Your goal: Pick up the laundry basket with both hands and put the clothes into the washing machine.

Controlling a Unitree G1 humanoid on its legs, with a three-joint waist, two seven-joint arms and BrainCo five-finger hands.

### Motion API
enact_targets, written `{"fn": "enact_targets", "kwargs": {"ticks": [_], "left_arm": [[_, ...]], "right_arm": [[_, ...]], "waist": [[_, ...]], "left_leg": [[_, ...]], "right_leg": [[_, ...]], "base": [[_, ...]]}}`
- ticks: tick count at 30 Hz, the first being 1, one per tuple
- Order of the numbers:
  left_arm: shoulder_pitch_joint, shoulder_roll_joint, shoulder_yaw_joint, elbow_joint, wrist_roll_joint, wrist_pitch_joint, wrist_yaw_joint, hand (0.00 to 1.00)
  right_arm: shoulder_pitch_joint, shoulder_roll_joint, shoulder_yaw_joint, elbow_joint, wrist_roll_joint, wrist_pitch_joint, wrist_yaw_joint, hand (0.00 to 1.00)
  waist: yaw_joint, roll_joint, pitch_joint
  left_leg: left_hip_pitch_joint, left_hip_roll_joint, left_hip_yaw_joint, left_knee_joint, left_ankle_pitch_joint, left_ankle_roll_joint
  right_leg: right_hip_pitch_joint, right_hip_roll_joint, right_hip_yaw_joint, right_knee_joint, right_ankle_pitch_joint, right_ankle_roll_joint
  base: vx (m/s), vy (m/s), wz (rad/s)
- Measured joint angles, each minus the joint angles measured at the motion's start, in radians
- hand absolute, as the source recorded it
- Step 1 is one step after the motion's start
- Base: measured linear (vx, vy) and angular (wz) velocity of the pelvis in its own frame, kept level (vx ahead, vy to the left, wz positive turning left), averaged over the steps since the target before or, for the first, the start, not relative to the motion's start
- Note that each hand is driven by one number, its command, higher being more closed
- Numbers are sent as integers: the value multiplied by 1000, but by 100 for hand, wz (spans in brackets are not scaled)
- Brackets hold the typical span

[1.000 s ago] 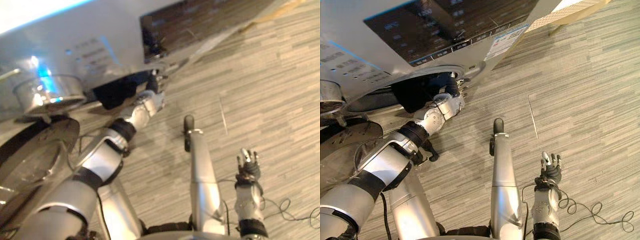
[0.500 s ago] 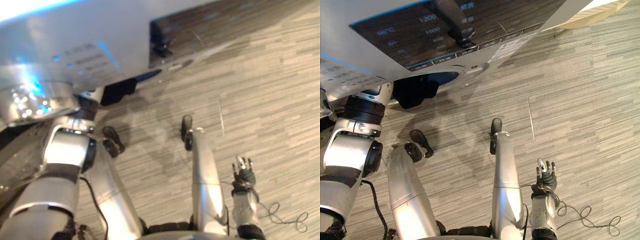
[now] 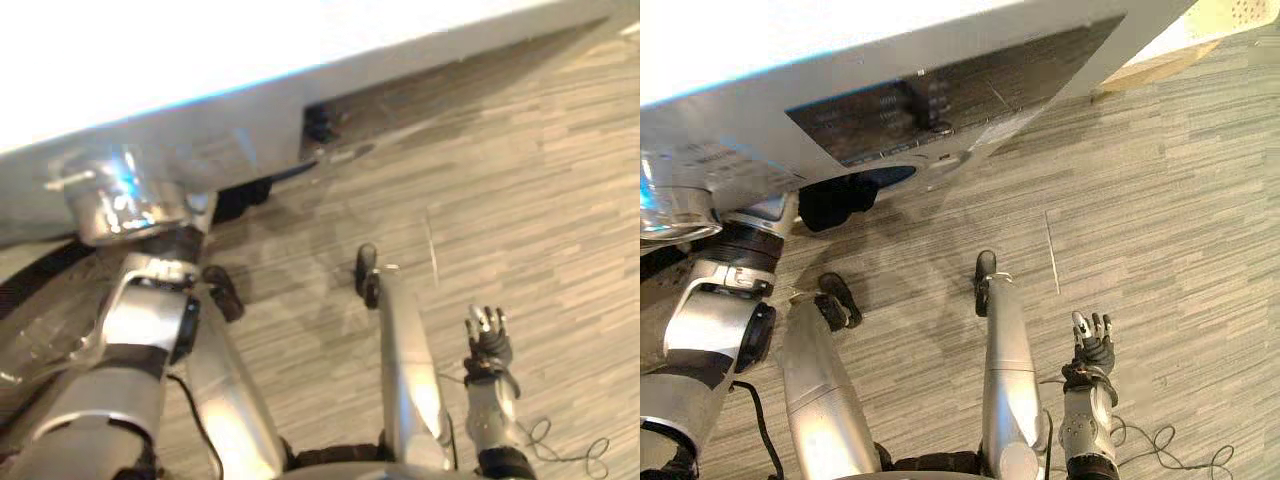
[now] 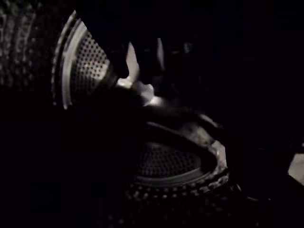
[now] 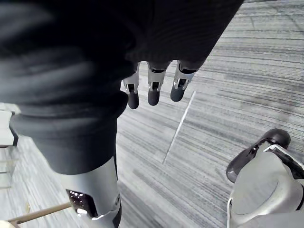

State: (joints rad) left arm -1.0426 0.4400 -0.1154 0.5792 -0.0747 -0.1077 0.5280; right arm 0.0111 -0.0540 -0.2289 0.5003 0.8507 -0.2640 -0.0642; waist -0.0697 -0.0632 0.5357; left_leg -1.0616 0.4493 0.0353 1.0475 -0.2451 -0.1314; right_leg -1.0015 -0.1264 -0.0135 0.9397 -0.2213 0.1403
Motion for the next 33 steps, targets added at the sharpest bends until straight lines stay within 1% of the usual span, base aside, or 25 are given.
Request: {"fn": "enact_targets", "kwargs": {"ticks": [3,4,5,6,7,8,9,11,12,13,14,15,16,17,18,20,22,23,25,26,27,28,29,31,33], "left_arm": [[28,-13,7,-5,0,0,-2,0],[95,-75,71,-72,7,3,-3,0],[151,-122,108,-117,12,2,-1,0],[391,-339,149,-154,27,3,-1,0],[672,-533,120,-280,25,-31,-2,0],[726,-532,79,-289,13,-35,-15,0],[749,-514,65,-290,-1,-33,-49,0],[788,-513,47,-286,-4,-38,-68,0],[808,-507,37,-273,-4,-52,-67,0],[865,-497,11,-239,-3,-66,-96,0],[909,-496,-1,-212,-3,-65,-141,0],[991,-494,-8,-196,-4,-65,-187,0],[1032,-494,-5,-192,-9,-66,-205,0],[1094,-493,1,-174,-31,-71,-232,0],[1125,-487,17,-136,-54,-71,-250,0],[1142,-480,34,-83,-70,-70,-271,0],[1148,-454,50,12,-70,-68,-297,0],[1146,-449,60,48,-70,-66,-307,0],[1130,-443,97,206,-70,-57,-326,0],[1120,-438,128,294,-70,-49,-333,0],[1118,-433,142,332,-69,-43,-334,0],[1118,-422,177,397,-69,-25,-345,0],[1116,-411,203,423,-68,-17,-354,0],[1132,-381,221,471,-32,7,-372,0],[1141,-373,243,492,-10,16,-388,0]], "right_arm": [[-1,3,0,17,-11,4,0,0],[-5,6,0,24,-18,7,-3,0],[-5,7,-1,29,-18,9,-8,0],[-10,7,1,58,-43,10,-45,0],[-12,2,-5,119,-74,5,-68,0],[-18,6,4,147,-78,7,-70,0],[-32,11,24,156,-85,10,-70,0],[-36,15,43,165,-92,12,-71,0],[-34,17,39,173,-95,13,-74,0],[-30,19,33,203,-98,20,-92,0],[-15,24,26,223,-109,30,-101,0],[23,39,10,246,-117,37,-109,0],[44,49,3,254,-118,40,-109,0],[73,64,-3,271,-121,47,-109,0],[93,74,-10,274,-137,56,-109,0],[101,79,-10,294,-158,62,-109,0],[109,84,-10,336,-193,80,-107,0],[109,84,-10,352,-198,85,-107,0],[100,79,-21,416,-228,99,-104,0],[87,75,-40,458,-237,102,-103,0],[80,72,-48,475,-240,109,-103,0],[67,62,-51,511,-260,119,-99,0],[63,55,-52,531,-270,122,-90,0],[56,40,-52,562,-287,138,-74,0],[51,35,-48,579,-294,143,-61,0]], "waist": [[12,0,0],[12,2,-1],[15,5,-2],[21,26,-7],[61,68,-65],[74,87,-101],[77,94,-107],[89,97,-124],[88,97,-124],[81,97,-124],[80,96,-127],[83,92,-177],[86,88,-211],[94,82,-260],[93,78,-297],[89,78,-329],[86,70,-378],[85,67,-396],[82,66,-444],[81,67,-460],[81,69,-464],[78,70,-466],[74,71,-469],[64,76,-480],[57,78,-493]], "left_leg": [[19,0,0,-4,0,0],[37,0,-6,-4,0,0],[56,-1,-8,-6,0,0],[185,-34,-16,-47,-4,-6],[262,-54,-2,-102,-6,-10],[277,-67,1,-132,-8,-14],[297,-72,2,-154,0,-29],[313,-79,-1,-172,6,-32],[330,-83,-3,-179,9,-32],[396,-89,-1,-209,11,-36],[464,-100,2,-254,23,-38],[522,-109,19,-324,44,-34],[543,-115,28,-358,53,-39],[586,-126,44,-424,78,-37],[624,-141,52,-488,105,-34],[675,-156,56,-563,133,-36],[770,-176,75,-691,190,-39],[790,-183,80,-728,204,-38],[856,-201,91,-845,255,-39],[897,-210,93,-909,285,-41],[913,-211,94,-931,294,-42],[949,-213,102,-973,311,-43],[971,-216,103,-1002,321,-44],[1014,-222,108,-1051,334,-44],[1021,-225,111,-1063,335,-45]], "right_leg": [[9,-4,-7,15,-14,-9],[32,-6,-12,20,-27,-10],[54,-10,-16,22,-35,-10],[196,-50,-48,17,-84,-6],[281,-82,-77,13,-117,-5],[298,-95,-89,8,-133,-2],[317,-104,-97,6,-138,-5],[328,-103,-97,2,-141,-14],[347,-104,-100,-3,-141,-14],[416,-110,-115,-33,-140,-12],[488,-116,-130,-74,-134,-4],[550,-122,-148,-136,-120,-5],[568,-124,-155,-164,-113,-2],[611,-130,-169,-221,-100,7],[650,-137,-186,-273,-78,4],[710,-140,-212,-344,-55,8],[803,-140,-240,-457,-15,15],[816,-140,-246,-488,-4,17],[871,-135,-266,-585,33,22],[904,-129,-272,-637,54,25],[919,-125,-276,-660,65,26],[953,-118,-281,-701,80,29],[973,-115,-286,-723,88,30],[1011,-111,-288,-766,103,33],[1017,-110,-287,-781,107,36]], "base": [[72,-5,5],[43,-26,10],[123,-40,74],[168,-90,132],[182,-129,150],[89,-116,104],[2,-73,42],[-59,-35,16],[-23,1,19],[38,31,30],[73,33,44],[95,22,39],[137,2,32],[176,-2,26],[206,-1,27],[144,1,28],[119,5,22],[124,1,15],[161,-5,7],[156,-1,1],[143,6,-2],[89,5,2],[121,5,-1],[100,5,-2],[59,9,-4]]}}
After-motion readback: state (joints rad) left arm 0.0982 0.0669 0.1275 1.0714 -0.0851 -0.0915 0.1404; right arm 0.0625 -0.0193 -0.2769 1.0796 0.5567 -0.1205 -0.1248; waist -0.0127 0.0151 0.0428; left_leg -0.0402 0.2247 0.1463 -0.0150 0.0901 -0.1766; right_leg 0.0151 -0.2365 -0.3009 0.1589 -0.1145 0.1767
